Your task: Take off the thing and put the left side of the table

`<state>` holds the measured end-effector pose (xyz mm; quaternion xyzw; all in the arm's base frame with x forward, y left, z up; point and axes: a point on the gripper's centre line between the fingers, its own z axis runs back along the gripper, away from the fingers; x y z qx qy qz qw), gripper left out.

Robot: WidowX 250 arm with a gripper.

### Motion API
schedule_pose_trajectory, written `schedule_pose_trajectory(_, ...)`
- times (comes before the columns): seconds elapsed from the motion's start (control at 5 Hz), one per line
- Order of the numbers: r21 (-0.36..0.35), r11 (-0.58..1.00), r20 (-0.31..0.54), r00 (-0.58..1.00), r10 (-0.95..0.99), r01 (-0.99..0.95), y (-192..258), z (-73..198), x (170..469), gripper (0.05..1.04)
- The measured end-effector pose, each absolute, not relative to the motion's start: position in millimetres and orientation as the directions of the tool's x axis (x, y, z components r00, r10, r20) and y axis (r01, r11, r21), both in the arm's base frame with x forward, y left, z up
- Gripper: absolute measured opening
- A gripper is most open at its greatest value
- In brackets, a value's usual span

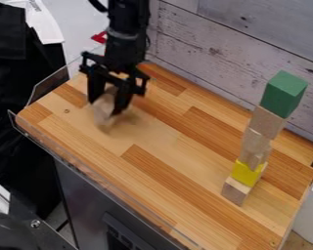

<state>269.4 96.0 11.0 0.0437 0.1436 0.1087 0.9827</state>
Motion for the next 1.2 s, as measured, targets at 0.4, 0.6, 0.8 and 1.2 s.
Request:
schedule_pose_trajectory(0.4,0.112,0.982,-0.305,0.935,0.180,-0.152,84,-6,271,0.648)
schedule_pose_trajectory(0.6,0.042,0.984,-0.326,0.928,0.180,-0.176,78,-9,269,0.936)
schedule_pose_trajectory(0.8,-0.081,0.968,-0.218,0.952,0.216,-0.238,79,33,279,1.004)
schedule_pose_trajectory(1.2,-0.075,0.978,-0.021,0.981,0.193,-0.194,78,127,295,1.000)
